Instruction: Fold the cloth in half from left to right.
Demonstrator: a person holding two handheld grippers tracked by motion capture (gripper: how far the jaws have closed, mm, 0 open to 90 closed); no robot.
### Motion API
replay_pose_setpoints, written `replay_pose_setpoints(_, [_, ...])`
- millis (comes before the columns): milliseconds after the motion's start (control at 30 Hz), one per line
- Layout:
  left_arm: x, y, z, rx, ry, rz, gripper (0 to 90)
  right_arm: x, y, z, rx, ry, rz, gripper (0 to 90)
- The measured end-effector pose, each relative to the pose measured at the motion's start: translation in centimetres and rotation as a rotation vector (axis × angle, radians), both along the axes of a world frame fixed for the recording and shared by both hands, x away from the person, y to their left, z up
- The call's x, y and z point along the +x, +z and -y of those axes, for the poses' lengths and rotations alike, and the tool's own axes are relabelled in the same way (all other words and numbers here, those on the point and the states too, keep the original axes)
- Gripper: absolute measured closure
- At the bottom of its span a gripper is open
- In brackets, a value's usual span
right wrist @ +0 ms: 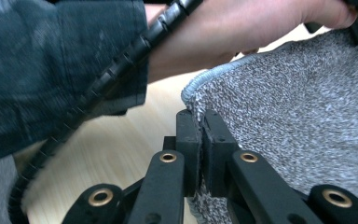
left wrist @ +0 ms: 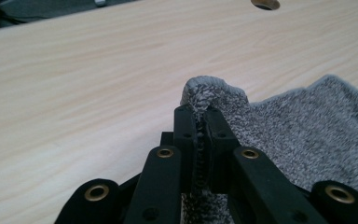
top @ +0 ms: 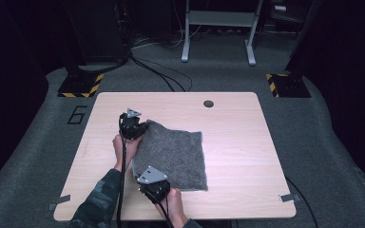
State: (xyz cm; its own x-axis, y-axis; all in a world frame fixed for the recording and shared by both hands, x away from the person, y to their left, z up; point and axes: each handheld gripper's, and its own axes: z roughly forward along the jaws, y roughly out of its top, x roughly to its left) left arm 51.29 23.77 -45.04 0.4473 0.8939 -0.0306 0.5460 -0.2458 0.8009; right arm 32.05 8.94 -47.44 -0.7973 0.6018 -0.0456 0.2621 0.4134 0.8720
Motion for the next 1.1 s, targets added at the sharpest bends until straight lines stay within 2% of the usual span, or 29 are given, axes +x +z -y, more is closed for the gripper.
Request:
replay_pose_setpoints(33, [0.0, 0.0, 0.0, 0.0, 0.0, 0.0, 84.9, 0.0, 0.0, 0.0, 0.0, 0.0, 0.0, 86.5])
replay_pose_setpoints(67, [0.0, 1.1, -0.5, 0.012, 0.009, 0.007, 84.9, -0.1, 0.8, -0.3, 0.025, 0.005, 0.024, 86.5])
replay_pose_setpoints(133, [0.0, 1.6, -0.6, 0.025, 0.01, 0.01, 84.9, -0.1, 1.2, -0.4, 0.037, 0.009, 0.035, 86.4])
replay_pose_setpoints(200, [-0.1, 2.4, -0.7, 0.044, 0.01, 0.015, 84.9, -0.4, 1.9, -0.3, 0.074, -0.009, 0.047, 86.4])
replay_pose_setpoints(267, [0.0, 3.0, -0.3, 0.051, 0.003, 0.019, 84.8, -0.4, 1.9, 0.2, 0.085, -0.015, 0.05, 86.4])
replay_pose_setpoints(300, [0.1, 3.1, 0.1, 0.07, -0.002, 0.024, 84.8, -0.4, 1.9, 0.2, 0.085, -0.015, 0.05, 86.4])
replay_pose_setpoints(333, [0.3, 3.1, 0.5, 0.075, -0.012, 0.015, 84.8, -0.5, 2.0, 0.9, 0.09, -0.022, 0.046, 86.3])
replay_pose_setpoints(400, [0.6, 3.0, 1.9, 0.089, -0.042, -0.004, 84.7, -0.7, 1.9, 1.5, 0.092, -0.032, 0.044, 86.3])
replay_pose_setpoints(433, [0.6, 3.0, 1.9, 0.089, -0.042, -0.004, 84.7, -0.7, 1.9, 1.5, 0.092, -0.032, 0.044, 86.3])
replay_pose_setpoints(567, [1.0, 2.8, 4.0, 0.106, -0.078, -0.01, 84.6, -0.8, 1.2, 3.0, 0.076, -0.056, 0.026, 86.2])
replay_pose_setpoints(600, [1.2, 2.6, 4.9, 0.108, -0.09, -0.014, 84.6, -0.8, 1.0, 3.6, 0.08, -0.076, 0.021, 86.2])
replay_pose_setpoints(700, [1.4, 2.4, 5.7, 0.109, -0.102, -0.018, 84.6, -0.8, 0.8, 4.3, 0.071, -0.083, 0.02, 86.2])
replay_pose_setpoints(800, [1.7, 1.8, 6.8, 0.108, -0.117, -0.031, 84.6, -0.7, 0.3, 5.5, 0.068, -0.11, -0.002, 86.1])
replay_pose_setpoints(1000, [2.2, 0.7, 8.5, 0.085, -0.135, -0.05, 84.5, -0.6, -0.4, 6.7, 0.044, -0.129, -0.017, 86.0])
replay_pose_setpoints(1100, [2.4, 0.5, 9.2, 0.091, -0.144, -0.06, 84.3, -0.5, -0.9, 7.3, 0.032, -0.139, -0.031, 85.8])
